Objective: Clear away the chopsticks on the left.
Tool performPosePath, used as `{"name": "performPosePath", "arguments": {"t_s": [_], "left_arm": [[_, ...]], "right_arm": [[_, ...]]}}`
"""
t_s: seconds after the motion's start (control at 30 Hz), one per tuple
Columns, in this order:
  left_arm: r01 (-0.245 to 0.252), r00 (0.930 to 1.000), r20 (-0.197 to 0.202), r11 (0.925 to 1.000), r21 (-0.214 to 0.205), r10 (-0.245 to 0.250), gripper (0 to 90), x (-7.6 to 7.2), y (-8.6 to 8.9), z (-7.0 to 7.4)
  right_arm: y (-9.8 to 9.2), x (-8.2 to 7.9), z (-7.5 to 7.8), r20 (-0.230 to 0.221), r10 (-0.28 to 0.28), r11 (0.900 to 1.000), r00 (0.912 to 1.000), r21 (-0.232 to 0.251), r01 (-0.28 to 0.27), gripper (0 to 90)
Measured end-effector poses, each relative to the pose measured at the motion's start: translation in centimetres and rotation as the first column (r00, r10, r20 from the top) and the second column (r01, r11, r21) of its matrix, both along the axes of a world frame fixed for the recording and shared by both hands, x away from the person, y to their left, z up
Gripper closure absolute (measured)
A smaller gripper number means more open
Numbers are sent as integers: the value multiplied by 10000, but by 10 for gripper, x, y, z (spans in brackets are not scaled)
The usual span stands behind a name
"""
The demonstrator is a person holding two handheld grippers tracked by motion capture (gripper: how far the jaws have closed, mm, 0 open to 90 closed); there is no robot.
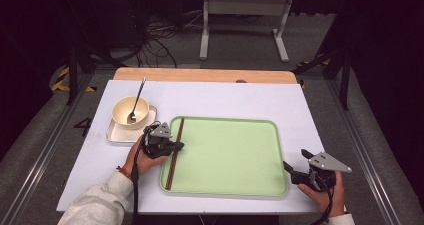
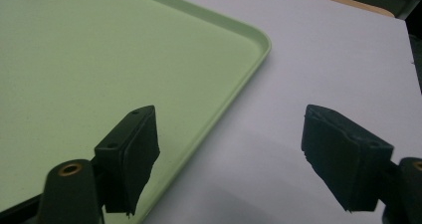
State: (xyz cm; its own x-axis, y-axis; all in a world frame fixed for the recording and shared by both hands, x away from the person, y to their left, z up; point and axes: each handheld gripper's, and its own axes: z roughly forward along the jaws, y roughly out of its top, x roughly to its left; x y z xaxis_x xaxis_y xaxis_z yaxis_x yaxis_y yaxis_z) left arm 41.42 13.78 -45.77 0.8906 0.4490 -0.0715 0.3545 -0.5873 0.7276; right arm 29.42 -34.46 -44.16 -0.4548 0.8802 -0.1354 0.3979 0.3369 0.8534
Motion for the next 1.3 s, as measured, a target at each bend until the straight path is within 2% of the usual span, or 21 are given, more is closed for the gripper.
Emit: {"name": "performPosePath", "arguments": {"t_s": [0.17, 0.2, 0.3, 0.43, 0.6, 0.63, 0.7, 0.77, 1.07, 1.3], "left_arm": [[3, 9999, 131, 10000, -65, -2, 899, -1, 2, 3], [-12, 9999, 155, 9998, -221, 16, 898, -2, 3, 4], [0, 9996, 266, 9995, -323, 9, 898, -3, 5, 7], [-48, 9993, 372, 9996, -282, 59, 898, -3, 7, 8], [-49, 9988, 489, 9986, -520, 75, 898, -4, 11, 13], [-76, 9974, 711, 9989, -462, 109, 894, -6, 13, 18], [-93, 9968, 791, 9986, -513, 134, 894, -7, 15, 20], [-197, 9942, 1038, 9976, -668, 266, 891, -9, 21, 27], [-437, 9886, 1395, 9946, -941, 567, 857, -11, 37, 39], [-798, 9787, 1810, 9918, -997, 970, 821, -13, 52, 49]], "right_arm": [[0, 0, 0, 18, 30, 10000, 10000, 18, -30, 229], [0, 0, 0, 32, 27, 10000, 10000, 26, -28, 229], [0, 0, 0, 27, 12, 10000, 10000, 26, -13, 229], [0, 1, 0, 21, 15, 10000, 10000, 32, -15, 228], [0, 1, 0, 33, -5, 10000, 10000, 49, 5, 228], [0, 0, 0, 42, 31, 10000, 10000, 36, -31, 229], [0, 0, 0, 40, 18, 10000, 10000, 42, -19, 229], [0, 0, 0, 55, 19, 10000, 10000, 49, -19, 229], [-1, 1, 0, 26, 2, 10000, 10000, 58, -2, 229], [-1, 1, 0, 45, -1, 10000, 10000, 67, 0, 229]]}}
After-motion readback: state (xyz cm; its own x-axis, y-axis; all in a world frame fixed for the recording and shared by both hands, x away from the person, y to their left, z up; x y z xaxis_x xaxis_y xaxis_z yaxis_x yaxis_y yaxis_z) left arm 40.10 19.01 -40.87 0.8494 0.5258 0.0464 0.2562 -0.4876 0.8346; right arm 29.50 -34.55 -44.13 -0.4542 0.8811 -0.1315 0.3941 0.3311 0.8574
